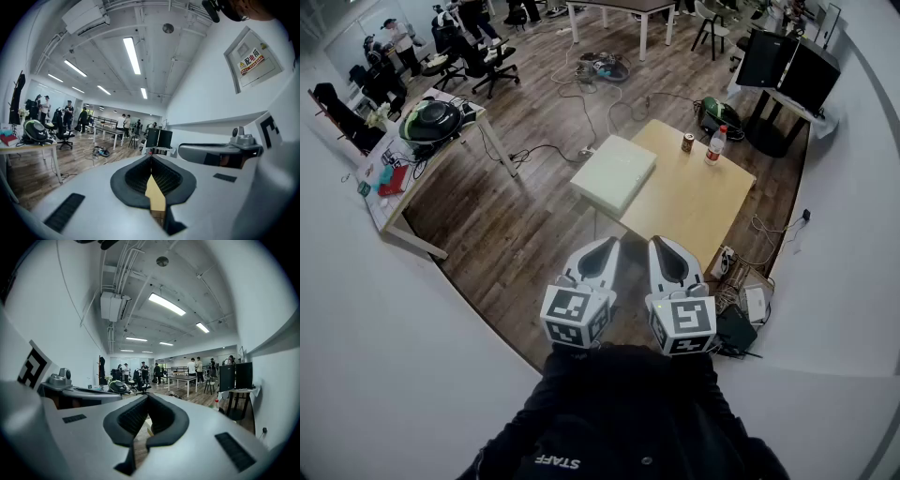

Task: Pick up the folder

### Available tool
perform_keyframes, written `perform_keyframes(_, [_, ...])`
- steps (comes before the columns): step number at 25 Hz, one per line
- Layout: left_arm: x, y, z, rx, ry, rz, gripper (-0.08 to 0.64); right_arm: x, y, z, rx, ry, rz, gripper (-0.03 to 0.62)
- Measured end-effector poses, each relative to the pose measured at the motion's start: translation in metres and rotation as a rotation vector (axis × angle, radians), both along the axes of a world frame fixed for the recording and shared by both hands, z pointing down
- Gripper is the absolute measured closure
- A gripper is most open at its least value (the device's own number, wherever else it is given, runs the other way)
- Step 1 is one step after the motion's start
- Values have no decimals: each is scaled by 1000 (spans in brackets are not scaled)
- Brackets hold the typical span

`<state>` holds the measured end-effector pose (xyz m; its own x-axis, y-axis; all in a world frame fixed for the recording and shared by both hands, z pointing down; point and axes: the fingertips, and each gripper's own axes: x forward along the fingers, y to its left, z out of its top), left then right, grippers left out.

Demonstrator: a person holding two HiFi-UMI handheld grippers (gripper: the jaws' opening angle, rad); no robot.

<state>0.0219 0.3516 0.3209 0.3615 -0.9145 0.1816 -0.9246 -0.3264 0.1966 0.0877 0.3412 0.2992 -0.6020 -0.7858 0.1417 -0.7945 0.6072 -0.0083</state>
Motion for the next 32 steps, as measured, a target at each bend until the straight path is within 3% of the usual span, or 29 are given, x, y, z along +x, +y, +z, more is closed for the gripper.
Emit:
perform_keyframes(12, [-8,-3,21,-48,2,-1,526,-13,-1,18,-60,-21,-8,569])
perform_keyframes(32, [-66,17,83,-173,53,-31,525,-70,23,80,-201,49,-30,569])
